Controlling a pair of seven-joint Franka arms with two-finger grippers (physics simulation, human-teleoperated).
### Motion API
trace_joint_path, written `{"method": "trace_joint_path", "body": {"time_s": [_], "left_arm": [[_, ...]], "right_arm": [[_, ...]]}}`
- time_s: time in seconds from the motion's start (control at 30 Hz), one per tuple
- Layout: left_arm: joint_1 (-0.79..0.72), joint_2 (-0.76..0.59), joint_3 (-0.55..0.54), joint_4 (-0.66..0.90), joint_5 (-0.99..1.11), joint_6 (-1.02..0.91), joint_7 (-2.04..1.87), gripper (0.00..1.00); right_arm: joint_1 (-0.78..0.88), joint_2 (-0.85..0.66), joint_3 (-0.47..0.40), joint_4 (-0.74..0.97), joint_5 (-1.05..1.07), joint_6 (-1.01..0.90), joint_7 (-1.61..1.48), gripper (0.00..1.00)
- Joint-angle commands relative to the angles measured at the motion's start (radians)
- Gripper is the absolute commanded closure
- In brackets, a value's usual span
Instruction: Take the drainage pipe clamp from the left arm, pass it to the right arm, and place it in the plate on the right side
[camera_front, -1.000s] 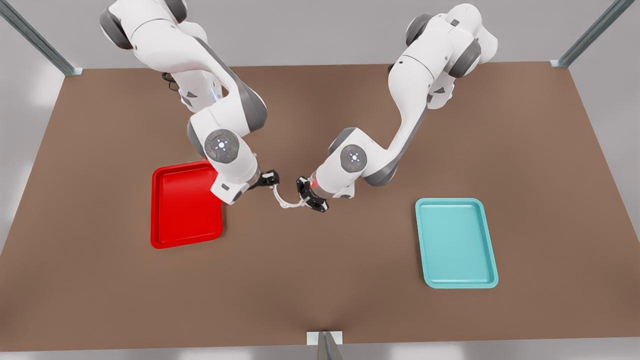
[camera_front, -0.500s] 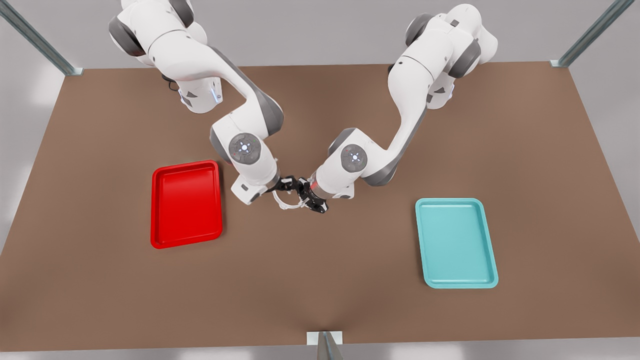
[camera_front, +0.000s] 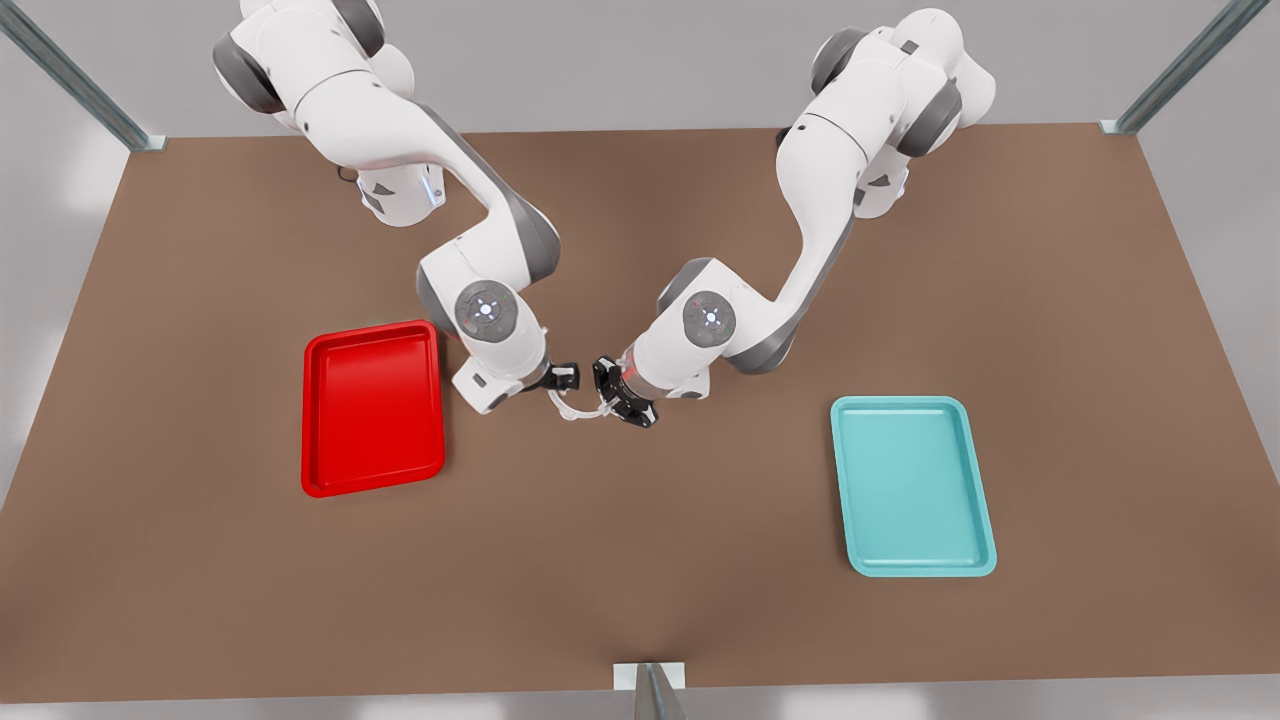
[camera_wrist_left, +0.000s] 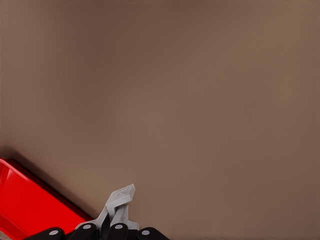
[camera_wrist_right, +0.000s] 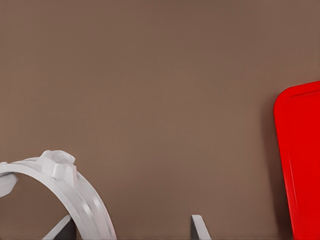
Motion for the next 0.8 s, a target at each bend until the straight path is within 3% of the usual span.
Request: {"method": "trace_joint_path", "body": {"time_s": [0.0, 0.03, 0.13, 0.27, 0.3, 0.6, 0.67, 0.77], "left_arm": [[0.0, -0.001, 0.0, 0.0, -0.002, -0.002, -0.523, 0.79], [0.0, -0.001, 0.0, 0.0, -0.005, -0.002, -0.523, 0.79], [0.001, -0.001, 0.001, -0.001, -0.012, -0.005, -0.522, 0.79], [0.001, -0.001, 0.001, 0.0, -0.01, -0.005, -0.522, 0.79], [0.0, -0.001, 0.001, 0.0, -0.008, -0.005, -0.51, 0.01], [-0.003, -0.06, -0.008, 0.002, -0.002, -0.037, -0.478, 0.0], [0.021, -0.089, -0.006, 0.002, -0.007, -0.105, -0.36, 0.0], [0.162, -0.12, -0.006, 0.002, -0.07, -0.287, 0.145, 0.0]], "right_arm": [[0.002, -0.001, 0.001, -0.01, -0.005, 0.028, 0.049, 0.12], [0.002, -0.001, 0.001, -0.024, -0.006, 0.049, 0.047, 0.19], [0.004, -0.001, 0.001, -0.029, -0.032, 0.055, 0.047, 0.77], [0.004, -0.001, 0.001, -0.029, -0.032, 0.066, 0.047, 0.79], [0.002, -0.002, 0.001, -0.029, -0.032, 0.066, 0.047, 0.79], [-0.024, -0.015, 0.001, -0.029, -0.032, 0.052, 0.015, 0.79], [-0.024, -0.015, 0.001, -0.029, -0.032, 0.054, 0.015, 0.79], [-0.082, -0.079, 0.002, -0.084, -0.032, 0.017, -0.025, 0.79]]}}
